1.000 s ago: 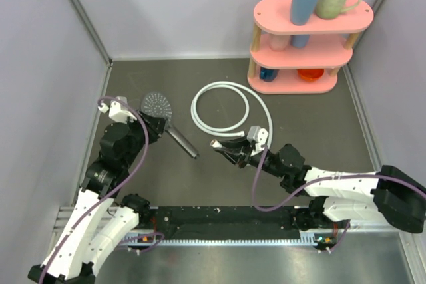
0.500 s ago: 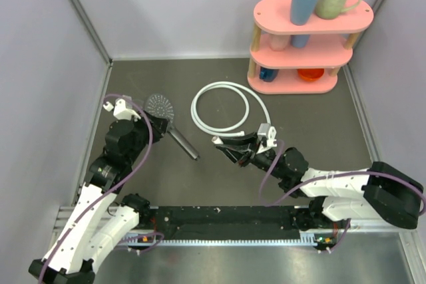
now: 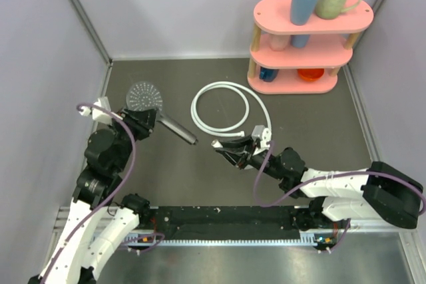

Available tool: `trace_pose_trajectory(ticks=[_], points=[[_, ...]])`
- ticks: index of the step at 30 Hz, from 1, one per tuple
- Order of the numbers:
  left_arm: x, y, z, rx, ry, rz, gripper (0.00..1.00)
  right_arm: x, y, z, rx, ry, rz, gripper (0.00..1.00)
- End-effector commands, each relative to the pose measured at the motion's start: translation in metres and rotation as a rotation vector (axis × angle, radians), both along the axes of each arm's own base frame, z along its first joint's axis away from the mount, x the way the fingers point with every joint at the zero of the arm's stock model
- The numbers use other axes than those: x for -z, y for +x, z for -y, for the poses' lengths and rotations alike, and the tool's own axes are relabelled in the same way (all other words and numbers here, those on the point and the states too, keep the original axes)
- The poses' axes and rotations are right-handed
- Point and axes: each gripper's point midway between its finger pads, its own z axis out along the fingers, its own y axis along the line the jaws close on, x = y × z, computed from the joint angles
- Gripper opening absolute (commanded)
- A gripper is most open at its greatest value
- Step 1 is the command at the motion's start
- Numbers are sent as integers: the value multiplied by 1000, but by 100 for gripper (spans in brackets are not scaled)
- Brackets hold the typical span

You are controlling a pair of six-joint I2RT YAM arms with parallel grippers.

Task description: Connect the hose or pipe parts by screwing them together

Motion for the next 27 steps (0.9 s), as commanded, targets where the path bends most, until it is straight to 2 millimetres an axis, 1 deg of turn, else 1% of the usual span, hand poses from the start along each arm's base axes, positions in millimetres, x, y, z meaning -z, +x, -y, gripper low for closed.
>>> trace_pose_trajectory(ticks=[1,2,3,4,5,7,11,12,15,16,17,18,19,20,24,27], points=[[-77,-23,9,87,-177,275,0,-28,-4,-7,-19,19,60,0],[-73,-24,12,103,-187,270,0,-32,-3,-9,-16,13,77,0],[-74,-26,12,109,-197,276,0,-33,-3,-10,-13,4,82,0],[-77,-28,12,111,-207,287,0,-27,-1,-12,-8,-28,79,0],[-78,-30,12,118,-208,292,0,-32,-1,-15,0,-32,99,0],[-80,-31,14,128,-217,298,0,-33,-1,-17,3,-38,111,0],[-71,-29,18,143,-230,286,0,-38,0,-22,15,-49,131,0],[-70,-28,18,146,-232,282,0,-38,-4,-26,3,-51,131,0],[-65,-26,19,139,-232,257,0,-37,-5,-32,31,-96,186,0],[-65,-26,18,136,-234,251,0,-37,-12,-35,17,-102,200,0],[-64,-25,17,129,-231,241,0,-37,-6,-33,65,-113,212,0],[-58,-24,16,120,-222,211,0,-37,-5,-33,79,-116,219,0],[-56,-23,15,111,-219,204,0,-37,-8,-35,86,-124,227,0],[-54,-23,15,109,-217,198,0,-37,-5,-33,115,-134,240,0],[-48,-23,18,126,-217,180,0,-39,-4,-34,142,-139,249,0],[-43,-22,17,116,-212,164,0,-38,-2,-33,166,-145,252,0]])
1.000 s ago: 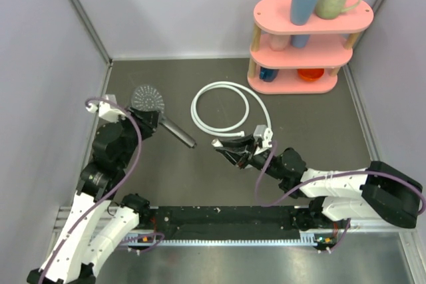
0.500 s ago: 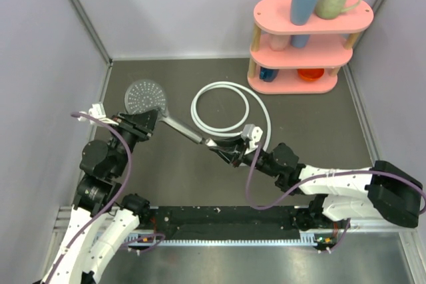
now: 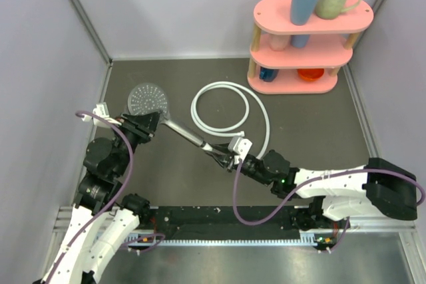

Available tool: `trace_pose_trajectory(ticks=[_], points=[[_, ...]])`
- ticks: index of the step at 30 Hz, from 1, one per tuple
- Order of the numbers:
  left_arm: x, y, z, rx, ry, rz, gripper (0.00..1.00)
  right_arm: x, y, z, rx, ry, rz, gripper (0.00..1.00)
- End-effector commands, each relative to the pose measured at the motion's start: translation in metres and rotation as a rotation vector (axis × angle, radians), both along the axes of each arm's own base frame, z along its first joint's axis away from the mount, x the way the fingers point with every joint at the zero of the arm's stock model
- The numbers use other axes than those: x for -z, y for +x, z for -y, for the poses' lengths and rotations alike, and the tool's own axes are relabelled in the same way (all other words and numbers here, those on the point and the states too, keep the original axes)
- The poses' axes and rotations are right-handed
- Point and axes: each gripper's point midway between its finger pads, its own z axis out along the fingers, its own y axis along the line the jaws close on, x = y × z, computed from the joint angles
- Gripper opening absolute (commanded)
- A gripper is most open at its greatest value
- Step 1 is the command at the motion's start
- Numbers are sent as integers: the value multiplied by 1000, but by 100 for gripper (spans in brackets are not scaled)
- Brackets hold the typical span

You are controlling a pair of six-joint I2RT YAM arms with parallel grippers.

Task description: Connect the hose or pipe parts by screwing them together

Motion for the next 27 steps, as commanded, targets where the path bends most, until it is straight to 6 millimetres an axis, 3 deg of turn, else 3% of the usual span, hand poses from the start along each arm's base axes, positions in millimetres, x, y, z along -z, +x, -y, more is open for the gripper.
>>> trace_pose_trajectory(ticks=[1,16,27], points=[[-24,-4,-2,-1,-31,65,0,-43,6,0,68,87,75,0],[3,9,4,4,12,0,0,-41,-1,-10,70,46,127,0],[18,11,14,58,50,2,0,-38,8,-15,110,14,108,0]])
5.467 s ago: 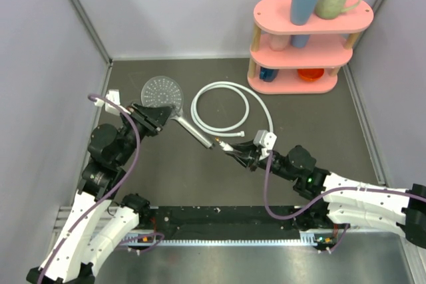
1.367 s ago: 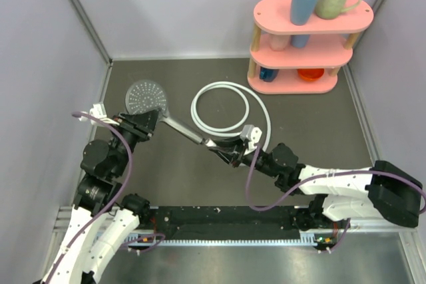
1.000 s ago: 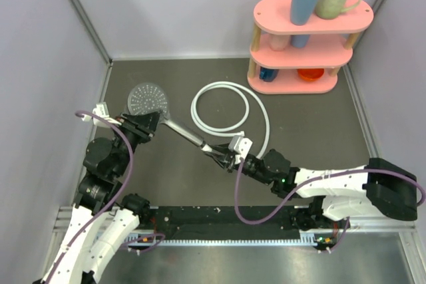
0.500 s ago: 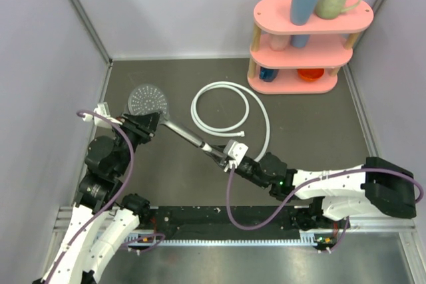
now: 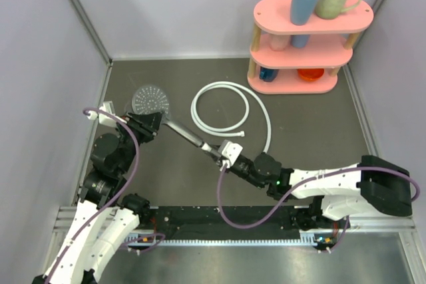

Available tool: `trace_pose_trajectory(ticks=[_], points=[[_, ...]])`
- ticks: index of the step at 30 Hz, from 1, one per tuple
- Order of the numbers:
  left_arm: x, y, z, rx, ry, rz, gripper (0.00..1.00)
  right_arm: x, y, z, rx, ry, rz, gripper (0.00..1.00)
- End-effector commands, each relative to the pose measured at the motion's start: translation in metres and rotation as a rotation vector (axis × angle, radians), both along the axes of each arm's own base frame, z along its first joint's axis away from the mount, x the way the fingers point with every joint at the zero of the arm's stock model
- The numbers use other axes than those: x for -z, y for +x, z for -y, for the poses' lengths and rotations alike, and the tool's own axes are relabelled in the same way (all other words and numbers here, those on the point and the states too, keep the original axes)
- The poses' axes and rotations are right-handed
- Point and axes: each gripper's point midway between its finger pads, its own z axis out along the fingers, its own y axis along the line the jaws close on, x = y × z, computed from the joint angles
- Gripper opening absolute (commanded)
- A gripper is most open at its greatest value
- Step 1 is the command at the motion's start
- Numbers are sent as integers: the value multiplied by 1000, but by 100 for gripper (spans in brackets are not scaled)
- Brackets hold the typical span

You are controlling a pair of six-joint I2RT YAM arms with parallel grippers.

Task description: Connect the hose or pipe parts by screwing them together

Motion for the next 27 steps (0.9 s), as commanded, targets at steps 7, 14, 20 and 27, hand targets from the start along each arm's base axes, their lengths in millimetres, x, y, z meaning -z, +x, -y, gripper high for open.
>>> trace_pose_trajectory(ticks=[7,14,20,27], points=[[13,-11,35,191,-104,-27,0,-58,18,-22,96,128,2,0],[27,-16,42,231,-154,-61,0,-64,12,-22,44,198,5,0],[27,-25,59,353,-147,-28,0,-73,-4,-9,-61,266,4,0],[18,-38,77,497,-172,85,0,-76,-1,1,-109,318,-40,0]])
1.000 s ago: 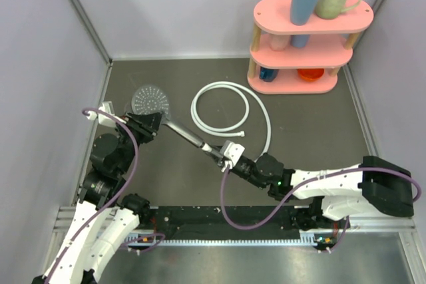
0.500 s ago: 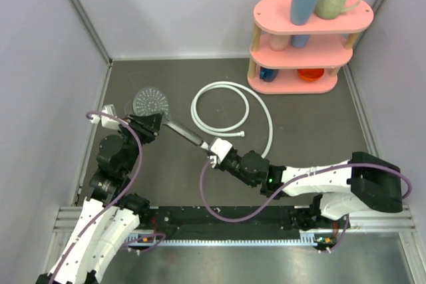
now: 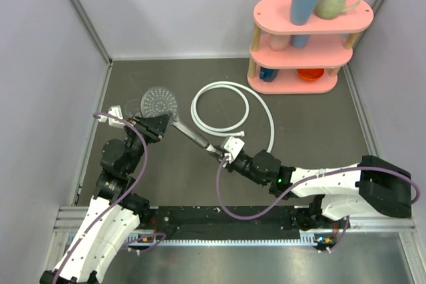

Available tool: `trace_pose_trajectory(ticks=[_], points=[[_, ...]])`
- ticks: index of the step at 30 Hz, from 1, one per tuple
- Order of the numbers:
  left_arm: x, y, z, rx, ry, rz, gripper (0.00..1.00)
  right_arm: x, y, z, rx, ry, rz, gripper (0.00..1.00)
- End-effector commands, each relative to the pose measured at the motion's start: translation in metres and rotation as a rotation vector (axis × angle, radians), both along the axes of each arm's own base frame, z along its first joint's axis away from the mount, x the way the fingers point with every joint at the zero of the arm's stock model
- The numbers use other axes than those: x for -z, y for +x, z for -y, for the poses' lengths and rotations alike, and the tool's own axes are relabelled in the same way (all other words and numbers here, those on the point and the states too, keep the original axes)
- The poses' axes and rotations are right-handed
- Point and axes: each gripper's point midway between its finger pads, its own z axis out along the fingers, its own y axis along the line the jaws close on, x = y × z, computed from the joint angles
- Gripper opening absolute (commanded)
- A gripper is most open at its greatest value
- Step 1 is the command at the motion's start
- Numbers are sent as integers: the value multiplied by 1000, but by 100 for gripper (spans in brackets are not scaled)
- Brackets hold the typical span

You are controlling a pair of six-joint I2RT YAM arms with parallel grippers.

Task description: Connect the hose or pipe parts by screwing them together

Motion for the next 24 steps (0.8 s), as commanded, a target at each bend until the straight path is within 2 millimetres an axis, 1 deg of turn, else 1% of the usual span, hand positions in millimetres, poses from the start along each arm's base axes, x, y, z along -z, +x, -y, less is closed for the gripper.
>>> trace_pose_trajectory(ticks=[1,2,3,4,5,7,10,11,12,13,14,16,17,19,21,24], points=[[-17,-49,60,423,-95,82,0,-108,-13,-7,-142,380,69,0],[-13,-51,63,450,-102,81,0,-109,-8,-4,-141,390,65,0],[-14,-52,65,462,-107,91,0,-111,-10,-5,-162,404,56,0],[-20,-53,66,474,-116,126,0,-112,-10,-4,-167,413,55,0],[-17,-56,69,503,-120,123,0,-115,-8,-3,-178,425,58,0],[-18,-57,71,519,-113,137,0,-118,-10,-1,-205,444,48,0],[-14,-59,73,538,-97,140,0,-126,-11,8,-251,522,9,0],[-13,-59,73,539,-101,147,0,-132,-17,12,-291,569,-1,0],[-13,-60,74,543,-106,154,0,-133,-12,18,-287,587,7,0],[-12,-61,74,550,-126,145,0,-136,-14,21,-301,603,19,0],[-16,-63,74,555,-137,167,0,-133,-18,22,-330,603,16,0],[-18,-65,75,574,-148,166,0,-134,-18,26,-349,605,26,0],[-18,-67,76,582,-150,166,0,-132,-22,26,-372,598,31,0],[-20,-70,78,609,-160,172,0,-137,-24,31,-388,620,52,0],[-24,-74,79,627,-172,193,0,-140,-30,32,-427,629,55,0],[-23,-77,81,652,-185,188,0,-143,-36,31,-466,626,59,0]])
